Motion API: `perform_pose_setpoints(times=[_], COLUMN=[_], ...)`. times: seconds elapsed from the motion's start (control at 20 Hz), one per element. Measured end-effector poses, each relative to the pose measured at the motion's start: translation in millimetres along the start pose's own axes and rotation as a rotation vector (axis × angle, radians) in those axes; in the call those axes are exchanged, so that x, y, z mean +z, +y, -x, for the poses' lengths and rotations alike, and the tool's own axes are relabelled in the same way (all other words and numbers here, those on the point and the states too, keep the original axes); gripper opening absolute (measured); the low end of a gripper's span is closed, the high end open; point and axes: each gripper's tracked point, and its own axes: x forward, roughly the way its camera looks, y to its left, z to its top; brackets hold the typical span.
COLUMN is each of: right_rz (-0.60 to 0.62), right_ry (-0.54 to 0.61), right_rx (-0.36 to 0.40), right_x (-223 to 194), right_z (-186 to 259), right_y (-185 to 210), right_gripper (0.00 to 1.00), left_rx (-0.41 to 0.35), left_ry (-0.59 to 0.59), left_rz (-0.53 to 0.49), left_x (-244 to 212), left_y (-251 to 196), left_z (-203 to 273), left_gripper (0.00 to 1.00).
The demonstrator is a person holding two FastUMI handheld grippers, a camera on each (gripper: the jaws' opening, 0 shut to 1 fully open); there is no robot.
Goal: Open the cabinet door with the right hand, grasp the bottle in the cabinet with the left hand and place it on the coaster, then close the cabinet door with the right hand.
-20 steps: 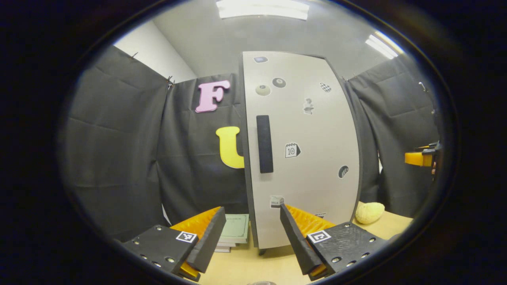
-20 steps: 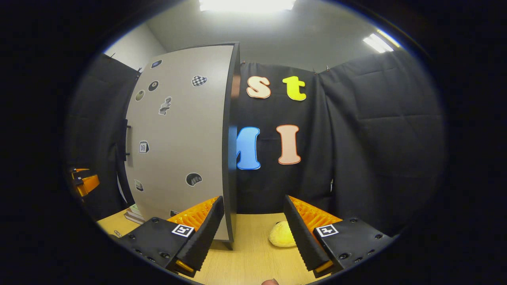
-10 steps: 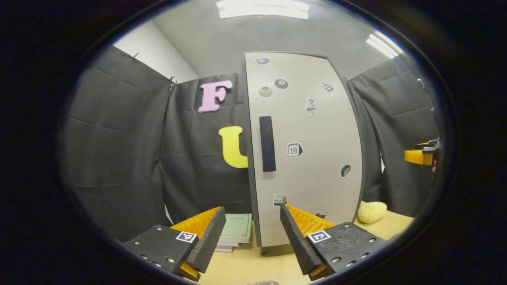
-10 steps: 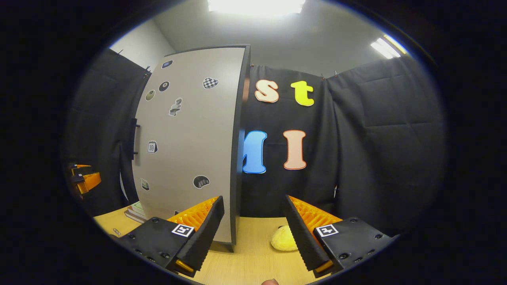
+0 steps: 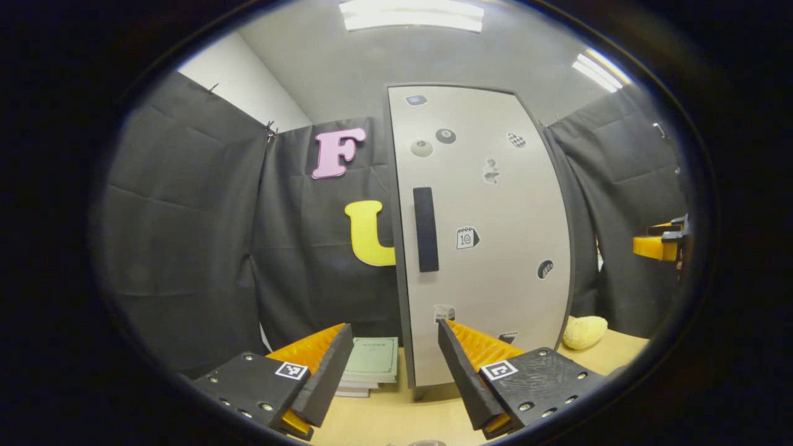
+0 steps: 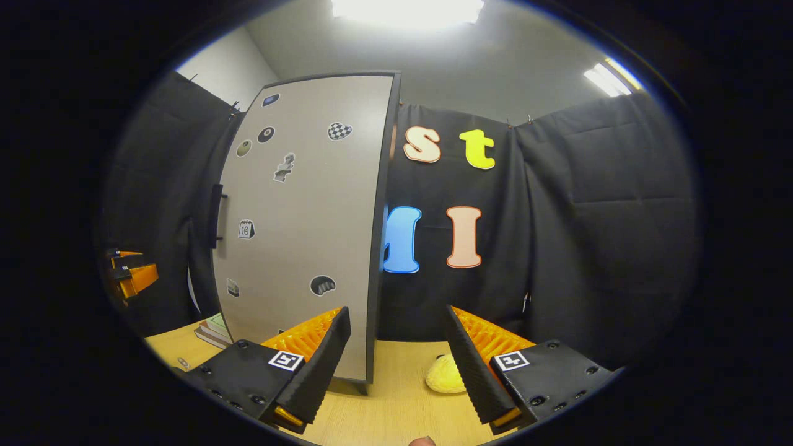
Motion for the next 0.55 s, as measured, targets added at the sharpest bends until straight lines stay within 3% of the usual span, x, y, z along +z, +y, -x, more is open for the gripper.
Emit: perform_pose_setpoints(times=[0.55], right_rz=[0.016], right_ry=[-0.001], right_rx=[-0.012], right_x=[4.5], right_z=[11.0], right_y=[16.4], right_gripper=[0.96], left_rx=[-0.025], left_ry=[-0.012], left_rz=[0.001], left_x=[1.9], left_y=[7.1], left_z=[7.2], left_gripper=[0.84])
